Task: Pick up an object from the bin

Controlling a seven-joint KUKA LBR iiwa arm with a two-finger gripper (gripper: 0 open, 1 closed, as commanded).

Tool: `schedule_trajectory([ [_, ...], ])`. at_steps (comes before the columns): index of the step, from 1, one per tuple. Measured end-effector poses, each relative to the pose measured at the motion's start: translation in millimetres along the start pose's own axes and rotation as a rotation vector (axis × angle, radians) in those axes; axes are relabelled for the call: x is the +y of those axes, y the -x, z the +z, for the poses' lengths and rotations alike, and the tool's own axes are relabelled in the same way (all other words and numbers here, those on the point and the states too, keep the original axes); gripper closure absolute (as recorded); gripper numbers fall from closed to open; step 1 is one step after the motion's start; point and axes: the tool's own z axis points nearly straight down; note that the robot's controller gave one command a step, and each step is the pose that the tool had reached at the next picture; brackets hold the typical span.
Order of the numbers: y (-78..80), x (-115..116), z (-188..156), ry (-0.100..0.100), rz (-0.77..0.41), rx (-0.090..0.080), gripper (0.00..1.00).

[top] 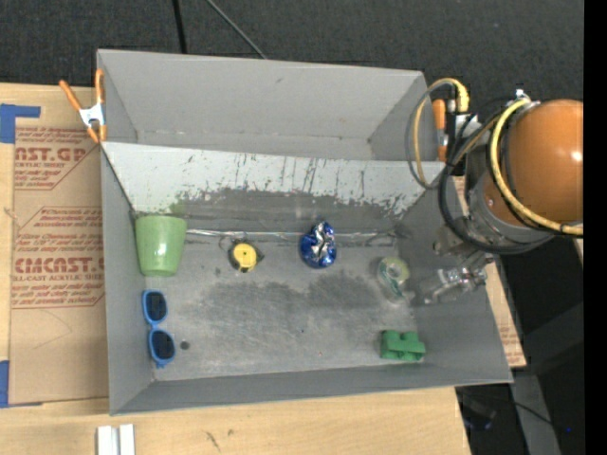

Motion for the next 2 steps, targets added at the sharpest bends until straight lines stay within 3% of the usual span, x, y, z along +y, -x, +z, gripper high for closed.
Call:
schedule_trajectory([
  [1, -0.1, 2, 4, 0.007, 0.001, -0.004, 0.0],
  [2, -11.3, 6, 115, 0.013, -0.065, -0.009, 0.0],
])
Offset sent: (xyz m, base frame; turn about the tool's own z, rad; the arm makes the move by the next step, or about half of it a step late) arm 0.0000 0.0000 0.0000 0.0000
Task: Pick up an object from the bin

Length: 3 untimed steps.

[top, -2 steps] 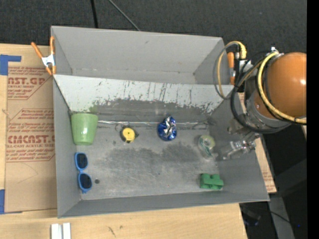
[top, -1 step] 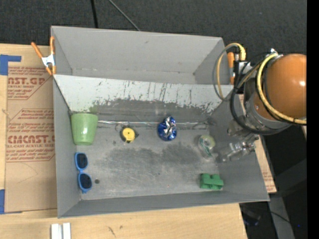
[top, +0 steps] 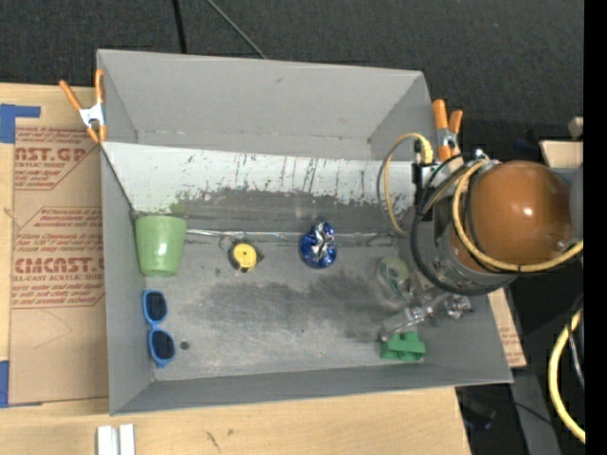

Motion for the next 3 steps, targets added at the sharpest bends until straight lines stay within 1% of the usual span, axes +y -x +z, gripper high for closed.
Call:
schedule_trajectory([
  [1, 23.7, 13, 38, -0.005, -0.133, 0.0, 0.0],
  [2, 20.1, 13, 37, -0.007, -0.13, 0.006, 1.0],
  [3, 17.0, -26, -35, -0.005, -0.554, 0.009, 1.0],
])
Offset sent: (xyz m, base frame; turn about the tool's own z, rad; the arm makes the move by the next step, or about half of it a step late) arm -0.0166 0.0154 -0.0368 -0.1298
